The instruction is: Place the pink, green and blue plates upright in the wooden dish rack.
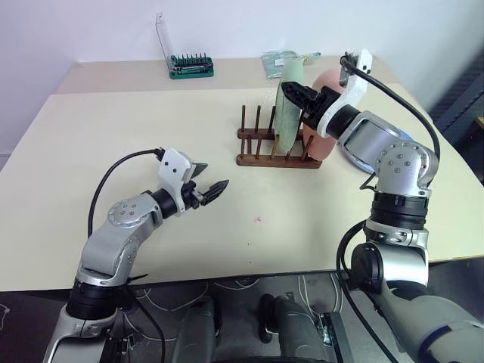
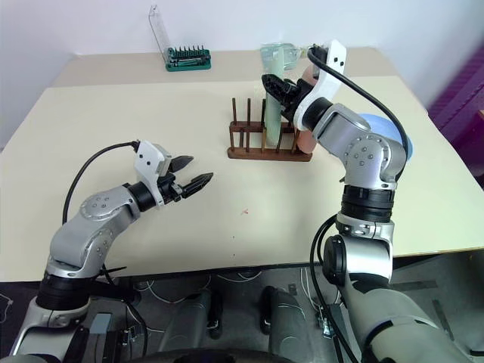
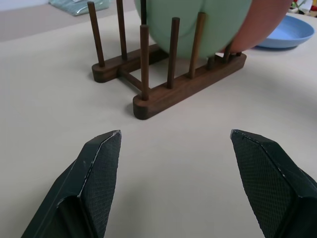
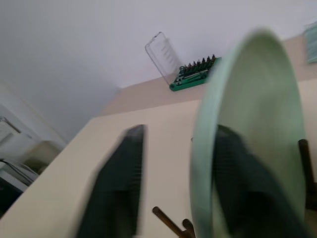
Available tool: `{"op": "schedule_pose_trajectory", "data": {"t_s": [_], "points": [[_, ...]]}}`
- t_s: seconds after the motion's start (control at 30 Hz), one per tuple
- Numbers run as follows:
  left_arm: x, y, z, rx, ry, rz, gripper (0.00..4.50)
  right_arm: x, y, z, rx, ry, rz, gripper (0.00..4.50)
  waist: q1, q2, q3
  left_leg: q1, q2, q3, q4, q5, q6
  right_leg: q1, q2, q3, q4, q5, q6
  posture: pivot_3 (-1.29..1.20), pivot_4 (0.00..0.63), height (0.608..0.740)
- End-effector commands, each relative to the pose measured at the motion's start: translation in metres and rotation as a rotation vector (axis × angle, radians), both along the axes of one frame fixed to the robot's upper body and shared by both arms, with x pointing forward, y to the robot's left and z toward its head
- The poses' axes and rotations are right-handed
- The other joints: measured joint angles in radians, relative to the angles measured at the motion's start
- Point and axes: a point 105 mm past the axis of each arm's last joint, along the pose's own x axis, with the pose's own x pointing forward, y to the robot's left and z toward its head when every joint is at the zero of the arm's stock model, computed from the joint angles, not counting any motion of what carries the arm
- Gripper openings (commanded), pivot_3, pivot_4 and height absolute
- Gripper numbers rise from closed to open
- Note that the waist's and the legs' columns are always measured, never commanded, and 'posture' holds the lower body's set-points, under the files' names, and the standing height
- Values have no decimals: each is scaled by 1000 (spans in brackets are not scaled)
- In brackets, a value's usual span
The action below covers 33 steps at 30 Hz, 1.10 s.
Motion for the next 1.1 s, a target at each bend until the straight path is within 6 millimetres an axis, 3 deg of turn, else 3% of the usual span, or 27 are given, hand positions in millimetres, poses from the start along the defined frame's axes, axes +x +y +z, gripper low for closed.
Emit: {"op": "schedule_pose_trajectory", "data": {"t_s": [0.03,0.17,0.3,0.4,0.47,0.57,0.63,0.73,0.9,1.1], "points": [[-5,-5,10,-1,-50,-25,3629,-9,3,30,-138,-188,-16,3546,0,0,0,0,0,0,0,0,0,0,0,0,0,0,0,0,150,730],[-5,-8,12,-13,-57,-33,3629,-10,-1,39,-280,-304,-54,3546,-1,0,0,0,0,-1,0,0,0,0,0,0,0,0,0,0,150,730],[-3,-8,14,-24,-66,-26,3629,-30,-9,59,-451,-537,-39,3546,2,1,0,-1,0,-1,0,0,0,0,0,0,-1,0,0,0,150,730],[0,-7,13,-27,-65,-13,3629,-39,-27,66,-480,-604,-48,3546,2,0,0,-1,0,-1,0,0,0,0,0,0,-2,0,1,0,150,730],[-2,-8,12,-27,-61,-27,3629,-43,-54,62,-534,-591,-53,3546,3,0,0,0,0,-1,0,0,0,1,0,0,-2,0,1,0,150,730],[-4,-12,10,-26,-53,-59,3629,-40,-112,41,-631,-468,-134,3546,11,0,0,-1,-1,-1,0,0,0,2,-1,-1,-4,-2,-3,0,150,730],[-5,-14,9,-25,-49,-71,3629,-39,-133,24,-653,-393,-146,3546,13,0,0,0,-1,0,0,-1,1,2,-1,-1,-4,-3,-3,0,150,730],[-4,-17,7,-16,-50,-92,3629,-43,-147,-26,-815,-255,-92,3546,6,0,0,0,-1,1,0,-1,1,2,0,0,-4,-3,-3,0,150,730],[-1,-22,9,-16,-59,-109,3629,-31,-171,-89,-989,-53,-137,3546,-4,2,0,1,0,1,0,-1,1,0,1,1,-2,-2,-2,0,150,730],[-2,-22,10,-12,-63,-108,3629,-16,-185,-131,-1132,50,-168,3546,0,2,0,0,-1,1,0,-1,1,1,0,1,-3,-2,-2,0,150,730]]}}
